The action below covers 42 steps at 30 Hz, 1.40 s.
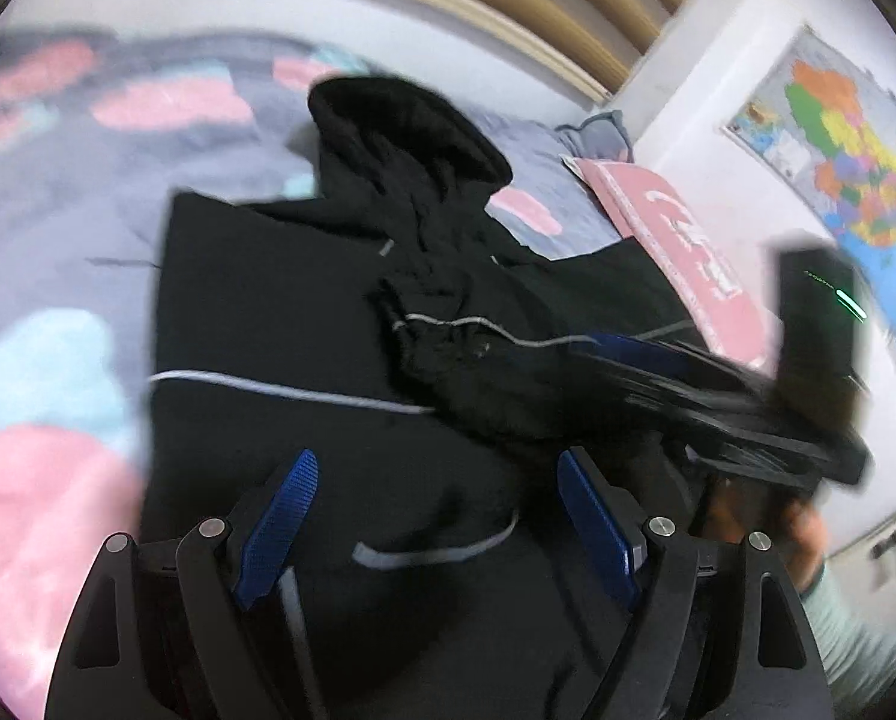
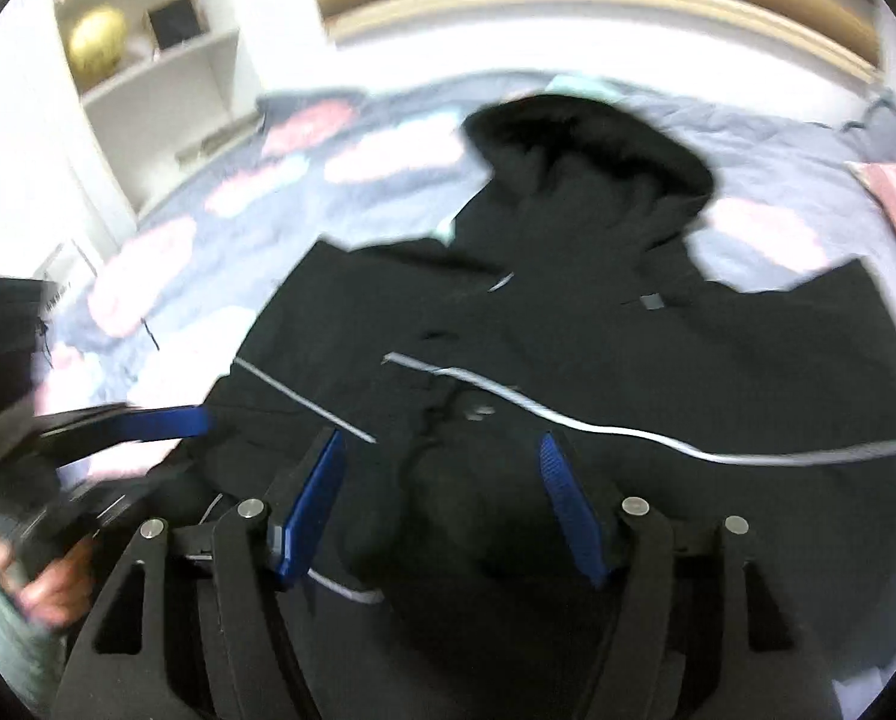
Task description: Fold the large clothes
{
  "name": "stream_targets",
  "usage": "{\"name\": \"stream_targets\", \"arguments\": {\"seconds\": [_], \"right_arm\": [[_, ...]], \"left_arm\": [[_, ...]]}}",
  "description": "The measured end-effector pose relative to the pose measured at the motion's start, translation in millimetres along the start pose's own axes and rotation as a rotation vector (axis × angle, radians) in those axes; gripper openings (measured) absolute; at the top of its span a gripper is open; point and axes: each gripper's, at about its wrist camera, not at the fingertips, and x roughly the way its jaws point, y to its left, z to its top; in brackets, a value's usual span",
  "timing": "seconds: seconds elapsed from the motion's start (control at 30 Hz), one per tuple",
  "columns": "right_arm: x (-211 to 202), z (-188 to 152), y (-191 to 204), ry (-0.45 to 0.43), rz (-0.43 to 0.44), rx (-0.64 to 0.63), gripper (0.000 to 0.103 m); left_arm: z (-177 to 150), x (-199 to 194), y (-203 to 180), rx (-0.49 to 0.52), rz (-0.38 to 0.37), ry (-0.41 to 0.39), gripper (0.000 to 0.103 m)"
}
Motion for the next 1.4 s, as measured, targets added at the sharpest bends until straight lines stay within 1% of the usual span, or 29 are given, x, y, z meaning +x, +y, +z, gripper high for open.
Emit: {"name": "stream_targets", "arguments": {"seconds": [0.07, 0.2, 0.27, 0.33, 0.37, 0.4, 0.43, 0.47, 0.5, 0.53, 0.6, 0.67, 0.7, 0.77, 0.83, 0.87, 0.9, 0.93, 1.0, 1.03, 1.1, 1.13, 1.17, 1.2, 1.23, 1.27, 1.3, 1.33, 1.4], "right_arm": [[-20, -4, -21, -0.023, -0.038, 0.031, 0.070], [-48, -19, -58, -0.038, -0.120, 0.082, 0.070], [-56, -29, -78, -0.030, -0.152, 0.116, 0.070], [-61, -36, -91, -0.029, -0.192, 0.132, 0.070], [-64, -39, -98, -0.030, -0.209, 0.146, 0.070], [-69, -42, -105, -0.031, -0.216, 0.162, 0.070], [-72, -42, -113, -0.035, -0.226, 0.185, 0.070], [-75, -42, -118, -0.041, -0.235, 0.203, 0.070], [-78, -41, -122, -0.046, -0.240, 0.217, 0.070], [-82, -39, -126, -0.054, -0.244, 0.230, 0.070], [-86, -32, -134, -0.066, -0.259, 0.251, 0.070], [-79, -24, -136, -0.056, -0.263, 0.261, 0.075], [-74, -21, -137, -0.048, -0.258, 0.266, 0.078], [-54, -13, -133, -0.013, -0.227, 0.269, 0.078], [-28, -10, -126, 0.037, -0.181, 0.265, 0.078], [-13, -10, -121, 0.067, -0.168, 0.262, 0.078], [5, -12, -115, 0.109, -0.160, 0.255, 0.078], [23, -15, -110, 0.152, -0.168, 0.243, 0.078], [55, -21, -99, 0.209, -0.277, 0.162, 0.081], [61, -23, -95, 0.219, -0.308, 0.128, 0.081], [58, -22, -93, 0.224, -0.315, 0.116, 0.081], [53, -20, -93, 0.224, -0.305, 0.121, 0.081], [42, -18, -91, 0.204, -0.279, 0.123, 0.081], [29, -16, -85, 0.166, -0.237, 0.118, 0.081], [18, -14, -79, 0.132, -0.210, 0.106, 0.081], [10, -12, -72, 0.103, -0.203, 0.090, 0.081], [6, -11, -66, 0.086, -0.209, 0.074, 0.081], [4, -9, -61, 0.077, -0.217, 0.057, 0.081], [18, -11, -56, 0.112, -0.209, 0.038, 0.081]], "left_arm": [[10, 21, 5, -0.051, -0.054, 0.023, 0.084], [25, 69, 18, -0.181, -0.097, 0.049, 0.083], [28, 86, 17, -0.200, -0.098, 0.048, 0.083], [31, 101, 8, -0.180, -0.088, 0.057, 0.082], [33, 107, 4, -0.169, -0.093, 0.064, 0.073], [34, 113, -1, -0.160, -0.102, 0.073, 0.060], [36, 118, -6, -0.147, -0.079, 0.074, 0.050], [37, 121, -12, -0.123, -0.047, 0.074, 0.022], [39, 121, -15, -0.107, -0.034, 0.079, 0.021], [40, 116, -18, -0.102, -0.034, 0.064, 0.021], [42, 93, -24, -0.067, -0.005, 0.002, 0.020], [44, 55, -26, -0.033, 0.016, -0.077, 0.020], [45, 38, -21, -0.032, 0.020, -0.099, 0.020], [44, 3, -7, -0.050, 0.046, -0.115, 0.020], [38, -18, 10, -0.068, 0.074, -0.101, 0.020], [33, -25, 21, -0.079, 0.109, -0.091, 0.020], [27, -23, 31, -0.093, 0.151, -0.061, 0.021], [22, -17, 37, -0.104, 0.174, -0.027, 0.021], [6, 12, 57, -0.147, 0.240, 0.100, 0.029], [2, 20, 59, -0.153, 0.243, 0.110, 0.029], [-3, 18, 55, -0.123, 0.247, 0.063, 0.031], [-2, 13, 50, -0.106, 0.258, 0.032, 0.035], [0, 4, 42, -0.090, 0.287, -0.008, 0.046], [2, -6, 32, -0.066, 0.322, -0.061, 0.054], [4, -17, 21, -0.028, 0.338, -0.112, 0.059], [6, -26, 6, 0.021, 0.324, -0.155, 0.067], [11, -31, -3, 0.054, 0.303, -0.171, 0.069], [13, -29, -11, 0.079, 0.289, -0.166, 0.069], [19, -8, -18, 0.083, 0.267, -0.105, 0.069]]}}
